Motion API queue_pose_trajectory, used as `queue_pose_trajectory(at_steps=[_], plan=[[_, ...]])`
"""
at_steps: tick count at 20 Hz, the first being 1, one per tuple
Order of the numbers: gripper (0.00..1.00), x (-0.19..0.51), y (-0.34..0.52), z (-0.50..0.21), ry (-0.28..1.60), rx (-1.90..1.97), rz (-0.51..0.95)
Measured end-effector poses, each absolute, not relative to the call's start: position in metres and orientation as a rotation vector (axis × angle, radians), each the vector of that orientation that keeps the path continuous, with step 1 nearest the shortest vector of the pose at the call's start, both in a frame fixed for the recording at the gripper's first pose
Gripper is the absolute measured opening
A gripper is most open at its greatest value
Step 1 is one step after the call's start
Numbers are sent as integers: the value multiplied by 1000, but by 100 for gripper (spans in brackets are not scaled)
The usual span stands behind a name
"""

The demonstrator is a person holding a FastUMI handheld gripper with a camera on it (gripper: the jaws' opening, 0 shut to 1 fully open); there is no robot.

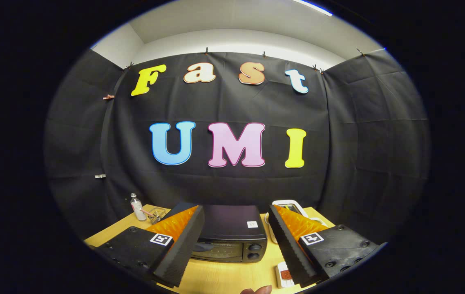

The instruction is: Open the toaster oven, put the food inside, and close the toaster oven door.

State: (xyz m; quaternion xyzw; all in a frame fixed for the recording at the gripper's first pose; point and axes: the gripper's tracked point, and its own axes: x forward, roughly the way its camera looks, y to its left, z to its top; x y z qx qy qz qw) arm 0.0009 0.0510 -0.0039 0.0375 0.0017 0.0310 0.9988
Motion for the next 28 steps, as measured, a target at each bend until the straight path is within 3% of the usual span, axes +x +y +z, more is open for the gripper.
queue_pose_trajectory(at_steps=[11,19,28], plan=[[97,50,135,-61,47,59,112],[98,80,166,-147,254,54,98],[98,100,168,-176,356,65,56]])
